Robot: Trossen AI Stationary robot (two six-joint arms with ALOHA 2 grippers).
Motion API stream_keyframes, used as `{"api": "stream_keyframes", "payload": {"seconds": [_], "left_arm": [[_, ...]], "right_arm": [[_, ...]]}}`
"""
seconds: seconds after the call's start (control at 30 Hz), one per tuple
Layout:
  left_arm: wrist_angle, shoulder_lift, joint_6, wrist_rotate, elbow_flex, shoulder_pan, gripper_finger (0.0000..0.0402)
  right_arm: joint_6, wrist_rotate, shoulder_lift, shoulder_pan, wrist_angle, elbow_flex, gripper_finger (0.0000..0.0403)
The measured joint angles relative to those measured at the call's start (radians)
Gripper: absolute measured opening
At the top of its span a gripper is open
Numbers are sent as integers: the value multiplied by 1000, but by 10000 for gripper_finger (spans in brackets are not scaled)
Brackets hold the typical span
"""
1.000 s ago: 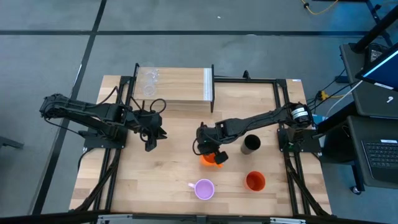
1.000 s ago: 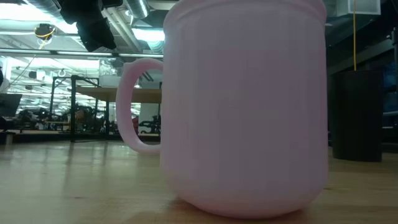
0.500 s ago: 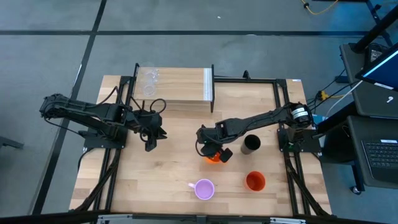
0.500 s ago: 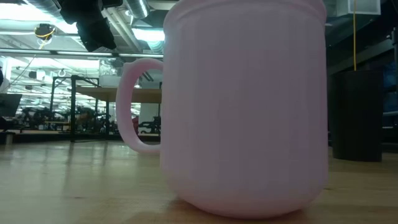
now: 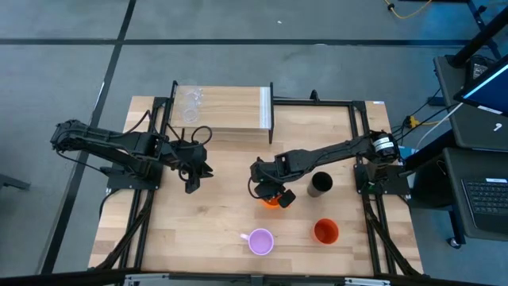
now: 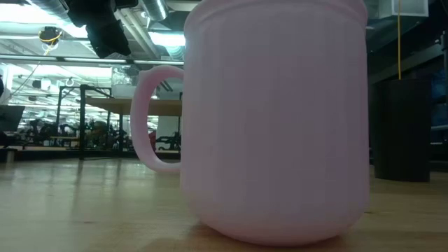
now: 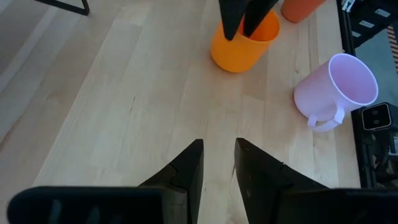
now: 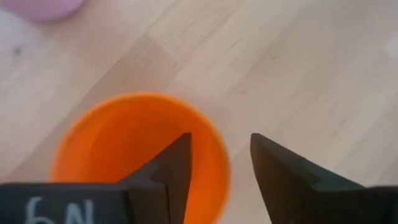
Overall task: Stack small to large cups/mugs on shelf
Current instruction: Put the orange mug on the shelf
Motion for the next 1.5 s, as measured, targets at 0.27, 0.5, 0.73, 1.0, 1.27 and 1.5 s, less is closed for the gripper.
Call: {"api": "stream_keyframes", "payload": {"seconds": [0.27,0.5,0.73,1.0,1.27,1.5], "left_arm": [[0,0,0,0,0,0,86],[0,0,0,0,0,0,86],[1,0,0,-4,0,0,86],[273,26,17,56,0,0,106],[555,172,140,163,1,13,149],[520,383,268,187,173,42,172]], "right_arm": [[281,-1,-3,1,-298,210,169],[469,-2,-5,20,-543,272,156],[493,-3,-6,74,-591,258,145],[444,-3,-137,85,-616,258,134],[515,96,-384,79,-551,258,130],[637,267,-542,105,-540,258,129]]}}
